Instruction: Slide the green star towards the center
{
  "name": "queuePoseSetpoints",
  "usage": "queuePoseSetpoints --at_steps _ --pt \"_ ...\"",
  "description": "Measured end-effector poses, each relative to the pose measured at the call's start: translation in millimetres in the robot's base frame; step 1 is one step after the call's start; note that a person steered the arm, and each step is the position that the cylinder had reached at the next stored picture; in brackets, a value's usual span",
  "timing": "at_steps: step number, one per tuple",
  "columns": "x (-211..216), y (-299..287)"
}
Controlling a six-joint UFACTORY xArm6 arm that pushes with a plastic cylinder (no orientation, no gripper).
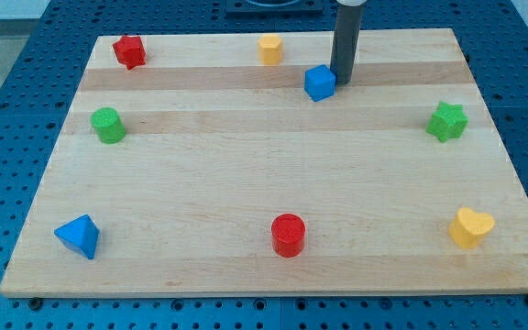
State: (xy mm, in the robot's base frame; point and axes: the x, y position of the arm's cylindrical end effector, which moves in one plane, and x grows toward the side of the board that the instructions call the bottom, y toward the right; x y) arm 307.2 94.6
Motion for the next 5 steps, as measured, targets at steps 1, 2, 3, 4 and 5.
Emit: queuePoseSetpoints --at_steps 1,2,3,4,5 --pt "0 28" --pt "0 89" --pt "4 137" --pt "33 155" --pt "66 167"
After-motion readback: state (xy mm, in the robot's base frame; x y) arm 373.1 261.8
